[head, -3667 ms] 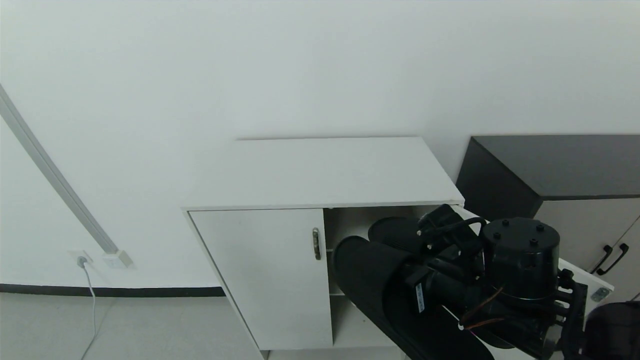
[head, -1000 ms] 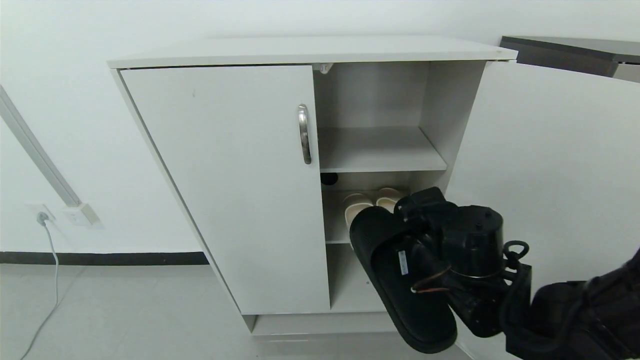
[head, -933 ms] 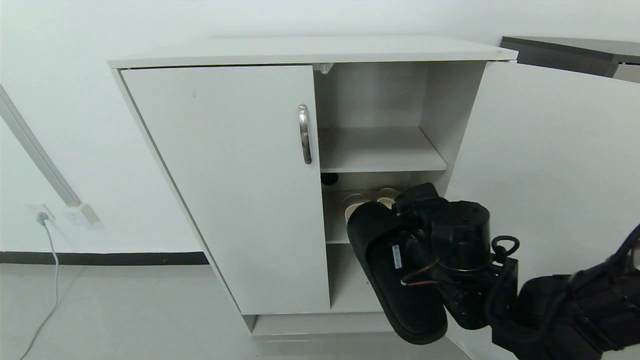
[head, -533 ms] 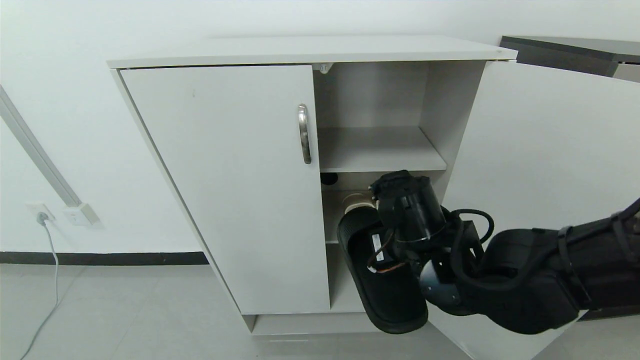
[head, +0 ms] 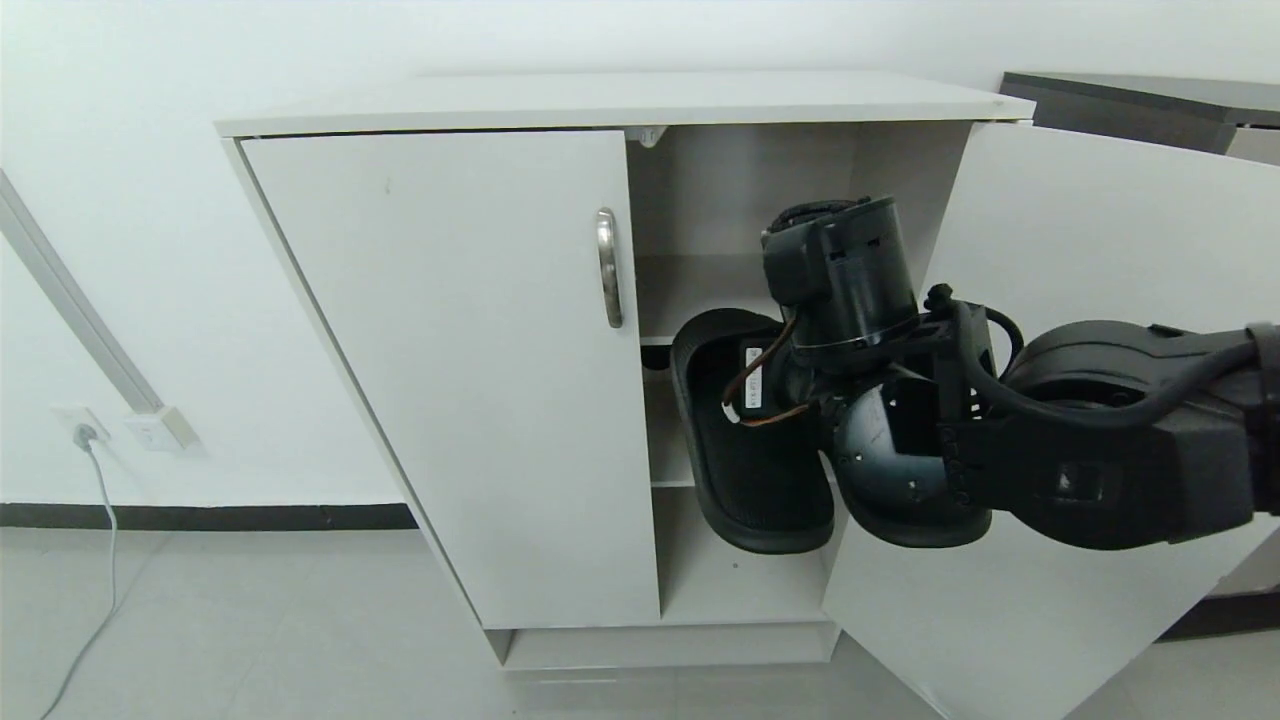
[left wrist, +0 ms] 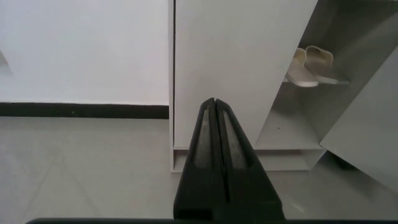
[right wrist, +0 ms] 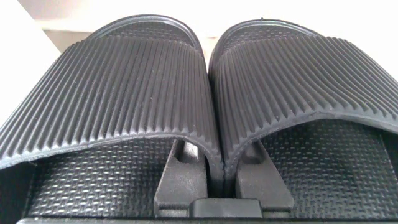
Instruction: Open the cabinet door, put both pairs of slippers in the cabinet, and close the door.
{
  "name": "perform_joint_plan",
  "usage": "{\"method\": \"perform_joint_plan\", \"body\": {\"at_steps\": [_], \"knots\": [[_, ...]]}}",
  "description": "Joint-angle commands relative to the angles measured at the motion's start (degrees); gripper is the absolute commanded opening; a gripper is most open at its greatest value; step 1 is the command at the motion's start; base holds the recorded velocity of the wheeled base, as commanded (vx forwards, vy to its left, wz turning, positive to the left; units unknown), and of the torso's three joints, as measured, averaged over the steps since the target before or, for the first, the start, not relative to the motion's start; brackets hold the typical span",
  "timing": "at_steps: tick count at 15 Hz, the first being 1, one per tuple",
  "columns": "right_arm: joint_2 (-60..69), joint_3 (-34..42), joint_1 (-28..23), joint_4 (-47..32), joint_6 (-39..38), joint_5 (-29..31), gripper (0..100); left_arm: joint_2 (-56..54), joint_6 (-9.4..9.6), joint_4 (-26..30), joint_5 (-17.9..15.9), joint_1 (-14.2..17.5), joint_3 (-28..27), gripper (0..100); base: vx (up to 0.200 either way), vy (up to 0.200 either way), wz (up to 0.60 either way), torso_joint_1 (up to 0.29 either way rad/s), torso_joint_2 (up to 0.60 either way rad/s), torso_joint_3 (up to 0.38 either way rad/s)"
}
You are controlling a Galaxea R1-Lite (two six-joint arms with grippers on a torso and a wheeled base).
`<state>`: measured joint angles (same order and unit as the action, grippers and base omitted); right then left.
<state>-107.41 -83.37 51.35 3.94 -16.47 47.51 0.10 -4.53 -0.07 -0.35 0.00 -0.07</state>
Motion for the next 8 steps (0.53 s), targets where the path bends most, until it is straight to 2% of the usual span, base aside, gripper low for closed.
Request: {"method": "perform_joint_plan", "body": {"at_steps": [1, 8], "knots": [[-1.49, 0.49, -0.11, 0.72, -0.14, -0.22, 0, -0.01, -0.04, -0.01, 0.00, 0.00, -0.01, 0, 0.000, 0.000, 0.00, 0.000, 0.00, 0.000], [-2.10, 1.19, -0.46, 2.21, 0.21, -0.22, 0, -0.01, -0.12, -0.01, 0.00, 0.00, -0.01, 0, 0.000, 0.000, 0.00, 0.000, 0.00, 0.000]]}}
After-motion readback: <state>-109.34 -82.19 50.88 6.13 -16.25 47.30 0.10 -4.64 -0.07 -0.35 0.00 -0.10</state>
